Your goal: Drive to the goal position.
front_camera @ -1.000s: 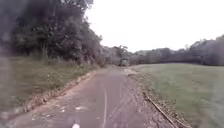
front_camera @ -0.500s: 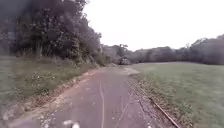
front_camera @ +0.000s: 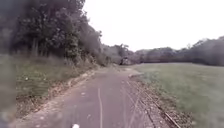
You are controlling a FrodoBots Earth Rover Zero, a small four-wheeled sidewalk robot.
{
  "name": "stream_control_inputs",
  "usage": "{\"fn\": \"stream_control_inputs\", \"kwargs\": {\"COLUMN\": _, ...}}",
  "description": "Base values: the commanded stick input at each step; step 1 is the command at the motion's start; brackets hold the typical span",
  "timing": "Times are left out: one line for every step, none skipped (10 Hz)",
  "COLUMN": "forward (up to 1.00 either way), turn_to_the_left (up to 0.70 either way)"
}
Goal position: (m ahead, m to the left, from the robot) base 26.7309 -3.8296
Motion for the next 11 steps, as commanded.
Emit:
{"fn": "stream_control_inputs", "kwargs": {"forward": 0.7, "turn_to_the_left": 0.0}}
{"fn": "stream_control_inputs", "kwargs": {"forward": 0.7, "turn_to_the_left": 0.0}}
{"fn": "stream_control_inputs", "kwargs": {"forward": 0.7, "turn_to_the_left": 0.0}}
{"fn": "stream_control_inputs", "kwargs": {"forward": 0.7, "turn_to_the_left": 0.0}}
{"fn": "stream_control_inputs", "kwargs": {"forward": 0.7, "turn_to_the_left": 0.0}}
{"fn": "stream_control_inputs", "kwargs": {"forward": 0.7, "turn_to_the_left": 0.0}}
{"fn": "stream_control_inputs", "kwargs": {"forward": 0.7, "turn_to_the_left": 0.0}}
{"fn": "stream_control_inputs", "kwargs": {"forward": 0.7, "turn_to_the_left": 0.0}}
{"fn": "stream_control_inputs", "kwargs": {"forward": 0.7, "turn_to_the_left": 0.0}}
{"fn": "stream_control_inputs", "kwargs": {"forward": 0.7, "turn_to_the_left": 0.0}}
{"fn": "stream_control_inputs", "kwargs": {"forward": 0.7, "turn_to_the_left": 0.0}}
